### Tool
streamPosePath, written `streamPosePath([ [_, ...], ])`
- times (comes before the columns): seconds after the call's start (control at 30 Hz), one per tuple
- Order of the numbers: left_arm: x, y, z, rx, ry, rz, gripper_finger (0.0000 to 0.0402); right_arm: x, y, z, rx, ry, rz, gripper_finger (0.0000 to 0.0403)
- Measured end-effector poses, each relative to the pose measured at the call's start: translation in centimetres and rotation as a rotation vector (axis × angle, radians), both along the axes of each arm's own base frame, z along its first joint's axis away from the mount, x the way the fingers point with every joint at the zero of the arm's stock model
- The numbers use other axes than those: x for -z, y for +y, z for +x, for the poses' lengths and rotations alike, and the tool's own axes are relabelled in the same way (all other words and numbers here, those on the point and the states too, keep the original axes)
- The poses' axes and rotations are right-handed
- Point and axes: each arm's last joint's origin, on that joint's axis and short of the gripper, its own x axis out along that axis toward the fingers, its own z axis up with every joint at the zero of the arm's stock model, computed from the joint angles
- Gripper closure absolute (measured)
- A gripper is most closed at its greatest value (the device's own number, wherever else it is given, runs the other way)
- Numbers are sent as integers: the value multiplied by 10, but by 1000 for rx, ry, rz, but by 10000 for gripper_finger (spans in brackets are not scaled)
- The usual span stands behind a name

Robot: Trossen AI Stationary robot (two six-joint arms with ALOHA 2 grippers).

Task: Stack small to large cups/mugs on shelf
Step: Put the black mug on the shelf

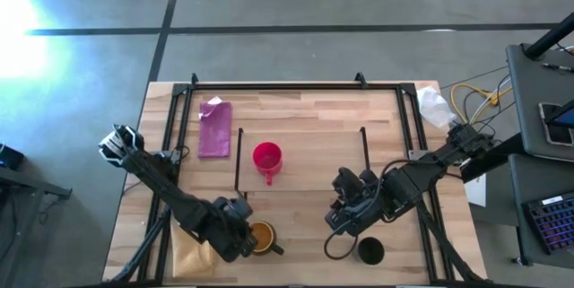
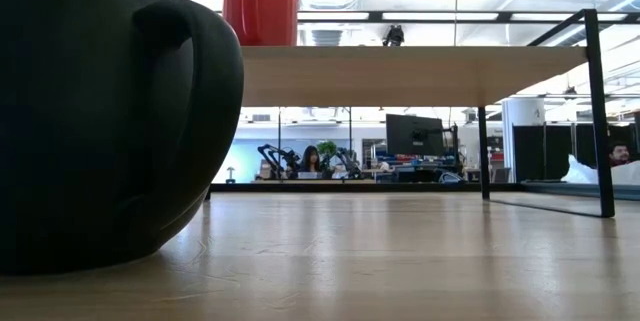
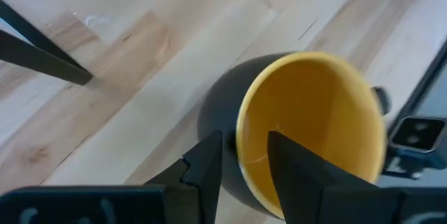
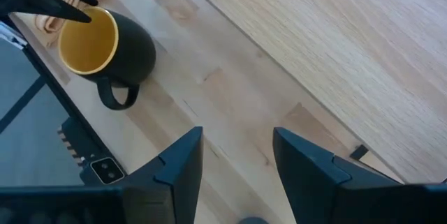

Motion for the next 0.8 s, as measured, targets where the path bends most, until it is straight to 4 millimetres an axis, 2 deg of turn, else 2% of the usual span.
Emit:
streamPosePath([
  [0.33, 21, -6, 8, 67, 66, 51, 304, 0, 7, -4, -8, -5, 11, 236],
  [0.43, 21, -5, 9, 87, 73, 56, 325, 0, 8, -5, -3, -5, 17, 236],
  [0.6, 22, -2, 10, 124, 90, 76, 390, 1, 10, -6, 5, -3, 21, 236],
  [0.8, 21, 0, 12, 137, 86, 91, 396, 4, 16, -10, 5, 0, 31, 236],
])
